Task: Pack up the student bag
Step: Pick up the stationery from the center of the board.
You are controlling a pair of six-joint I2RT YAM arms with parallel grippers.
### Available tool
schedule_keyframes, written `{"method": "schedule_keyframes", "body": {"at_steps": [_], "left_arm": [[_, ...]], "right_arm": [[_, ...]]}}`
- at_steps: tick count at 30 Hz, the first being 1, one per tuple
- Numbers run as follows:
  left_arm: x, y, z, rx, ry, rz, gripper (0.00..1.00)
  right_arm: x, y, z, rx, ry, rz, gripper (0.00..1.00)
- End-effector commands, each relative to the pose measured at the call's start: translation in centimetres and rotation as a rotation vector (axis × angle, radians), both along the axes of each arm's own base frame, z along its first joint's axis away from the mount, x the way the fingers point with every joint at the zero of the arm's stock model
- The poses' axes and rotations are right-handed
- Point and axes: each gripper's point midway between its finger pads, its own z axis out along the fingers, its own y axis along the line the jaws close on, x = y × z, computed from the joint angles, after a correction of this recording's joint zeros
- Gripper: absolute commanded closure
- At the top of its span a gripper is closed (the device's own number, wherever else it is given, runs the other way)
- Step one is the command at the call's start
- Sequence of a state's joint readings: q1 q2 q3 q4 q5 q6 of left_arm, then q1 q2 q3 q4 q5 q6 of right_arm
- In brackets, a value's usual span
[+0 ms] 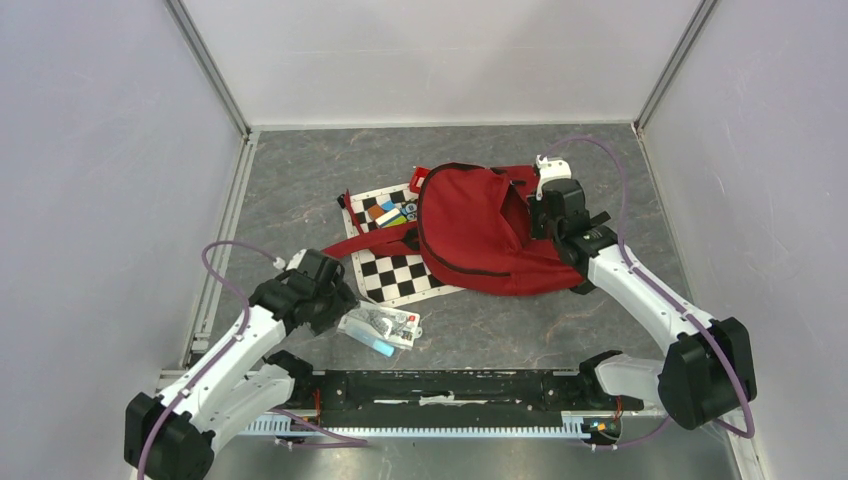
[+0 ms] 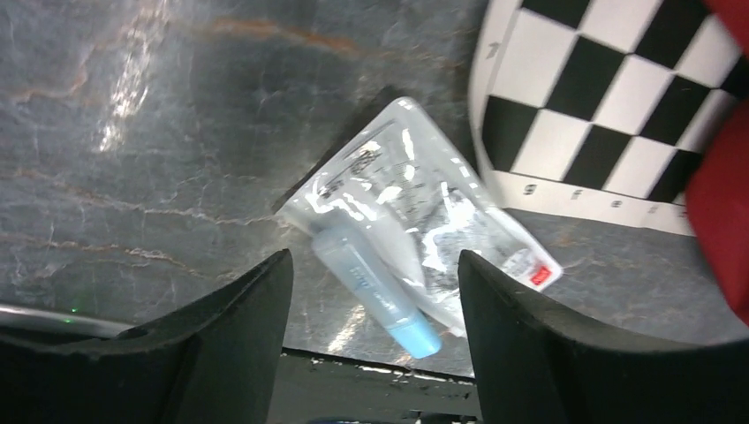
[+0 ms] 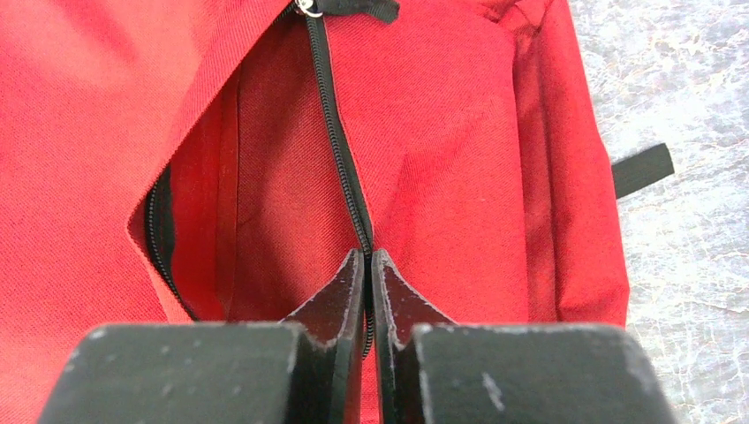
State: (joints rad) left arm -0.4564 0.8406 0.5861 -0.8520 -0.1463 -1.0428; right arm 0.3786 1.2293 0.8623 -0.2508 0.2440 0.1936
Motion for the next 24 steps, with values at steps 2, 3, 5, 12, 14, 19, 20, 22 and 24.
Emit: {"method": "schedule_keyframes", "body": {"at_steps": [2,3,5,12,14,19,20,22,24], "left_arm": [[-1.8,0.0,-2.0,-0.016,0.089,0.066,0.28],[-1.8,-0.1,-2.1,-0.022,0.093,0.066,0.29],[-2.1,-0.3,-2.8,-0.031,0.11,0.064,0.31],[-2.0,-1.3,-4.3,-0.059,0.134,0.046,0.42],[-1.8,-1.7,-4.6,-0.076,0.135,0.039,0.42],[-1.7,-2.0,-5.2,-0.083,0.14,0.033,0.49],[-1.7,-2.0,-5.3,-0.083,0.141,0.032,0.51],[-1.9,-2.1,-5.3,-0.088,0.144,0.03,0.57],[-2.0,-2.1,-5.5,-0.092,0.149,0.034,0.62]], "right_arm": [[0.2,0.6,0.5,0.032,-0.032,0.025,0.91],[0.2,0.6,0.5,0.033,-0.032,0.028,0.91],[0.3,0.8,0.6,0.037,-0.035,0.032,0.92],[0.4,0.9,1.0,0.049,-0.048,0.032,0.92],[0.4,0.9,0.8,0.047,-0.043,0.032,0.92],[0.4,1.1,0.7,0.053,-0.037,0.041,0.93],[0.4,1.2,0.7,0.053,-0.036,0.043,0.93],[0.4,1.1,0.7,0.052,-0.037,0.042,0.93],[0.4,1.1,0.7,0.052,-0.038,0.039,0.93]]}}
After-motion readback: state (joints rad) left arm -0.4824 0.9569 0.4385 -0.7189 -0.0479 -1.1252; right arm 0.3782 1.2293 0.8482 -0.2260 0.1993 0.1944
